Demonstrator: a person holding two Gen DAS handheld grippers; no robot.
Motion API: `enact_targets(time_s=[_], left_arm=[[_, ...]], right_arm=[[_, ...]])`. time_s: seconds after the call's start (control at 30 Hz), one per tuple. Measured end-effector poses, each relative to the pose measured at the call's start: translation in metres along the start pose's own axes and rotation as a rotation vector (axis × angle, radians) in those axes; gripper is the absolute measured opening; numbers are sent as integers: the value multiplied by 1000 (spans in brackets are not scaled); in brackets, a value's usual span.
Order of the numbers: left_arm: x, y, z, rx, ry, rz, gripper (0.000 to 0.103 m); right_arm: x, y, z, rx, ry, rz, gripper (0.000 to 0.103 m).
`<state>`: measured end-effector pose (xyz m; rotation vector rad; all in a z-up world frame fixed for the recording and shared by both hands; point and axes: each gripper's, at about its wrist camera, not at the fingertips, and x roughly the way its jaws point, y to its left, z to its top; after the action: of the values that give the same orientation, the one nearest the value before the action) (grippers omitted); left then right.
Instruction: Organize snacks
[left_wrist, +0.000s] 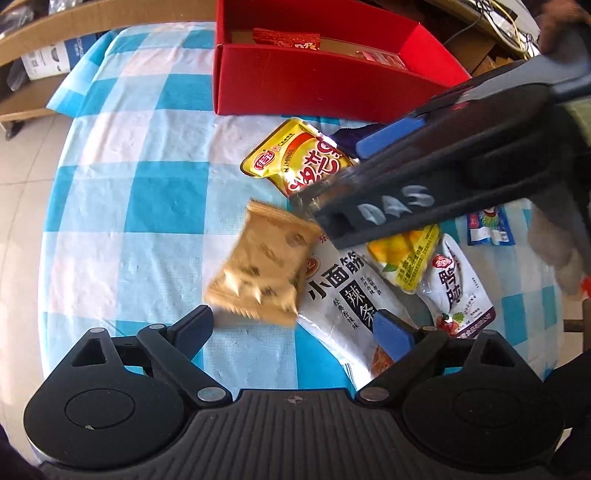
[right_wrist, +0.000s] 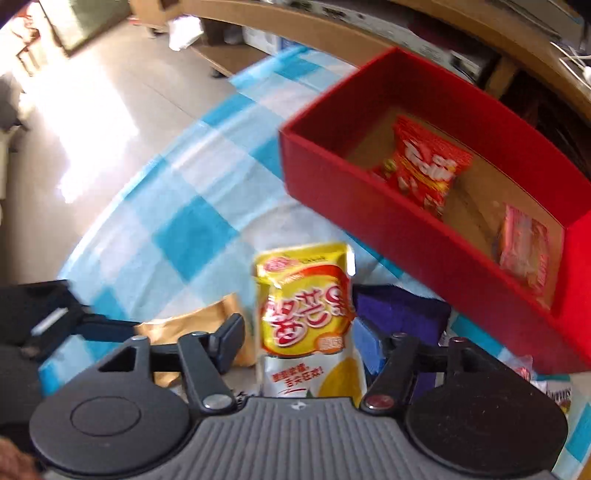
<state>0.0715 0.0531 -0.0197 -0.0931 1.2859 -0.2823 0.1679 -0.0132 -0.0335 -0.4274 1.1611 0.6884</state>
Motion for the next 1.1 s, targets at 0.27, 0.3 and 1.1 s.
enact_targets(time_s=[0.27, 0.3, 1.1], left_arm=[[-1, 2, 0, -18, 2, -4, 96], [-2, 3, 1, -21, 1, -2, 96], [23, 13, 44, 266, -22, 129, 89]], right_arm=[[26, 6, -5, -45, 5, -84, 100], [26, 9, -8, -63, -2, -99, 100], [-22, -15, -62, 107, -68, -37, 60]])
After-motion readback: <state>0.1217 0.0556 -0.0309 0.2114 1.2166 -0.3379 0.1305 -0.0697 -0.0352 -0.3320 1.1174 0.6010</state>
